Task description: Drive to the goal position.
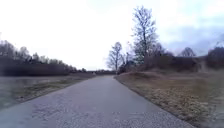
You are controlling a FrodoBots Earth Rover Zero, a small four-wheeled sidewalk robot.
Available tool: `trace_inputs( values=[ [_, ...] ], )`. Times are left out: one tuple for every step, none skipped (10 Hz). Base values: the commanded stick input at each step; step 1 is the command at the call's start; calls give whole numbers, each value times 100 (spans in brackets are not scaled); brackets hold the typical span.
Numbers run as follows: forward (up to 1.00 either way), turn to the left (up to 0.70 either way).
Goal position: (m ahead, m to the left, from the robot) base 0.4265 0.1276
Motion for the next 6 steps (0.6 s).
trace_inputs(
  values=[
    [38, 0],
    [38, 0],
    [37, 0],
    [37, 0],
    [38, 0],
    [38, 0]
  ],
)
